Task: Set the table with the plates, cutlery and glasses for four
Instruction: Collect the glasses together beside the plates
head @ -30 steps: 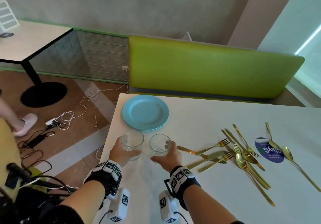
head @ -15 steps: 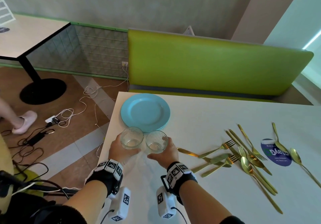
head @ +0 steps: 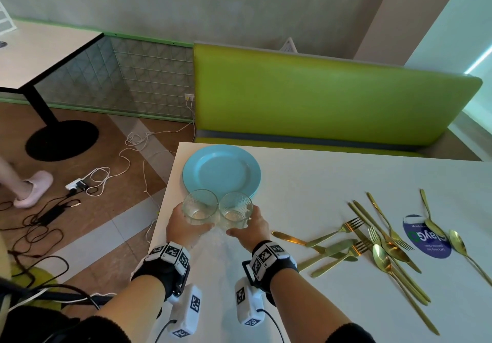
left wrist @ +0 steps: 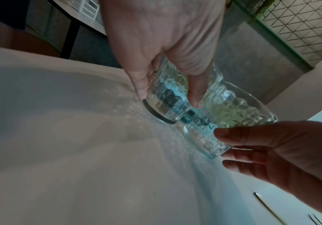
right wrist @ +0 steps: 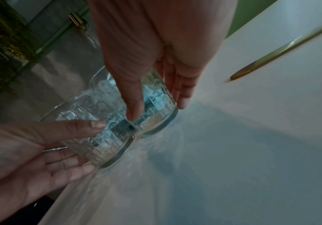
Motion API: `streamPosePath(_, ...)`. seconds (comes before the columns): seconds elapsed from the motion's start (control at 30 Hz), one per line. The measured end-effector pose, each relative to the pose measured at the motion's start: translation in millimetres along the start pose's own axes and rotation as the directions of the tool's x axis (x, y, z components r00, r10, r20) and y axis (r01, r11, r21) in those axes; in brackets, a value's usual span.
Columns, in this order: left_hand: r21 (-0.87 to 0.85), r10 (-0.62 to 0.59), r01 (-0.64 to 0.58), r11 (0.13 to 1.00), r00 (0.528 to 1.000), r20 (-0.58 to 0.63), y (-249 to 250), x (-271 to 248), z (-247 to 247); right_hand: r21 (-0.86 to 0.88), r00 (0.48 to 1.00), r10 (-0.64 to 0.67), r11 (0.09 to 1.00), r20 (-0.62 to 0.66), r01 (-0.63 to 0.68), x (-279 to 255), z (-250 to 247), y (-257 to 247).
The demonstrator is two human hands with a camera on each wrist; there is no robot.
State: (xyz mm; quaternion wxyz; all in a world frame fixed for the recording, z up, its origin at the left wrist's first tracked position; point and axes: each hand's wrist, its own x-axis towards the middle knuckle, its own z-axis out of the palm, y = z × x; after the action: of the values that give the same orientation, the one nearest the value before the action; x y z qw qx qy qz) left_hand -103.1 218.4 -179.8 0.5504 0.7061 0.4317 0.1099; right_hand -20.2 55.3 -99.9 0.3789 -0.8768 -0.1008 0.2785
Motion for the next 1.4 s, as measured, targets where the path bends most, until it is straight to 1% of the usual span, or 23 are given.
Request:
streamPosePath(0.03,0.008,0.001,-0.001,1.000,1.000,-0.002,2,-4,-1,0.005,1.000,0.006,1.000,0.007,-0.006,0,-1,1)
streamPosePath(0.1,0.039,-0.002,0.003,0.999,1.000,-0.019,24,-26,-5,0.015,1.000,0.015,1.000,0.018,-0.016,-1,-3,2)
streamPosePath(0.2,0.077,-0.036,0.042,0.996,0.995,-0.090,53,-58,-12,0.008,0.999,0.023,1.000,0.033,-0.023,-4,-7,2)
streamPosePath(0.23,0.073,-0.012,0.020,0.997,0.993,-0.119,59,-65,-13,0.001,0.999,0.024,1.000,0.033,-0.024,-6,-10,2)
streamPosePath(0.27,0.081,0.034,-0.023,0.996,0.989,-0.141,66,-71,-16,-0.002,0.999,0.024,1.000,0.027,-0.024,-9,-14,2)
streamPosePath(0.33,0.121,0.194,-0.176,0.977,0.969,-0.156,79,-82,-20,-0.003,1.000,0.025,1.000,0.003,-0.025,-14,-28,2)
streamPosePath(0.43,0.195,0.372,-0.344,0.919,0.918,-0.137,104,-92,-15,0.003,0.997,0.056,0.998,-0.054,-0.056,-26,-59,6)
streamPosePath(0.47,0.206,0.403,-0.373,0.905,0.906,-0.131,115,-95,-9,0.004,0.995,0.067,0.998,-0.076,-0.067,-31,-72,8)
streamPosePath(0.53,0.191,0.423,-0.400,0.897,0.901,-0.100,139,-102,5,-0.002,0.989,0.084,0.996,-0.120,-0.085,-39,-100,16)
streamPosePath(0.63,0.184,0.471,-0.455,0.872,0.881,-0.054,172,-107,40,-0.004,0.975,0.117,0.993,-0.189,-0.119,-53,-146,35)
streamPosePath(0.7,0.210,0.495,-0.489,0.847,0.868,0.025,191,-114,68,-0.008,0.958,0.138,0.990,-0.250,-0.144,-62,-179,52)
streamPosePath(0.8,0.183,0.499,-0.520,0.834,0.853,0.150,217,-128,119,-0.036,0.915,0.169,0.980,-0.365,-0.196,-73,-232,86)
streamPosePath(0.9,0.125,0.514,-0.560,0.819,0.814,0.270,244,-145,173,-0.029,0.865,0.232,0.962,-0.445,-0.273,-78,-289,131)
streamPosePath(0.97,0.111,0.513,-0.579,0.808,0.783,0.352,261,-157,211,0.015,0.819,0.288,0.946,-0.496,-0.324,-78,-327,165)
streamPosePath(1.03,0.090,0.512,-0.588,0.804,0.760,0.400,276,-168,250,0.081,0.770,0.355,0.925,-0.530,-0.371,-75,-365,198)
streamPosePath(1.13,0.079,0.482,-0.571,0.817,0.752,0.449,298,-180,311,0.175,0.689,0.437,0.891,-0.578,-0.418,-66,-419,247)
streamPosePath(1.17,0.077,0.470,-0.562,0.824,0.752,0.462,302,-184,321,0.205,0.668,0.458,0.882,-0.587,-0.425,-65,-429,258)
streamPosePath(1.27,0.077,0.428,-0.532,0.843,0.751,0.503,319,-193,383,0.289,0.605,0.530,0.843,-0.594,-0.455,-49,-477,304)
streamPosePath(1.33,0.086,0.391,-0.502,0.861,0.759,0.520,324,-198,415,0.344,0.553,0.572,0.815,-0.605,-0.467,-40,-501,326)
streamPosePath(1.4,0.099,0.363,-0.481,0.871,0.767,0.529,326,-199,440,0.390,0.516,0.600,0.796,-0.612,-0.463,-29,-520,347)
